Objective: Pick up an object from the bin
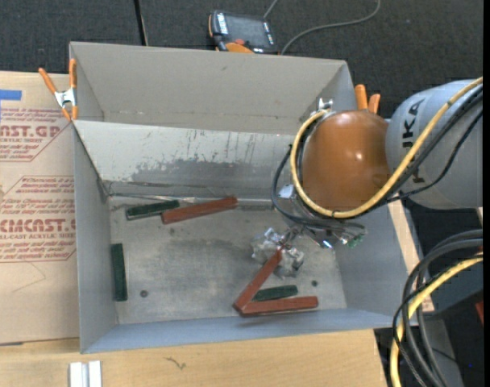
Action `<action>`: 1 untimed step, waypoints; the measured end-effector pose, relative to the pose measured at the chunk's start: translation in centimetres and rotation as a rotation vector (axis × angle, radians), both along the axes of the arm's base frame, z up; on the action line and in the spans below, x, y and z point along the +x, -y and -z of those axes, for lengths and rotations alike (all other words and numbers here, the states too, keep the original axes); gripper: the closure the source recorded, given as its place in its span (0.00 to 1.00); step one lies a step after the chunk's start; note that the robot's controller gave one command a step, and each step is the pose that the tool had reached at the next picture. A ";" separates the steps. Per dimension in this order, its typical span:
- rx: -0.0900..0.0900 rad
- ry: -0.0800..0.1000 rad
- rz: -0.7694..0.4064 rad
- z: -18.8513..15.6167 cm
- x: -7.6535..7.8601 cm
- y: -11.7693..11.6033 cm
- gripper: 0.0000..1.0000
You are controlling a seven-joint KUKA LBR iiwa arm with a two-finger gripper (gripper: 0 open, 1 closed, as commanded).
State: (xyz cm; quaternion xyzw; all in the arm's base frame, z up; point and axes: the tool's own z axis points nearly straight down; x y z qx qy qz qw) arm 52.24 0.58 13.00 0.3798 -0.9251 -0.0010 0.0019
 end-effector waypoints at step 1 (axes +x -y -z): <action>0.001 0.015 -0.010 -10.0 0.4 -0.5 1.00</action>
Offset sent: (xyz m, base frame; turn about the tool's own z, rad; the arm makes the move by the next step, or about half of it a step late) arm 0.0018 0.0039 0.0955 -0.0105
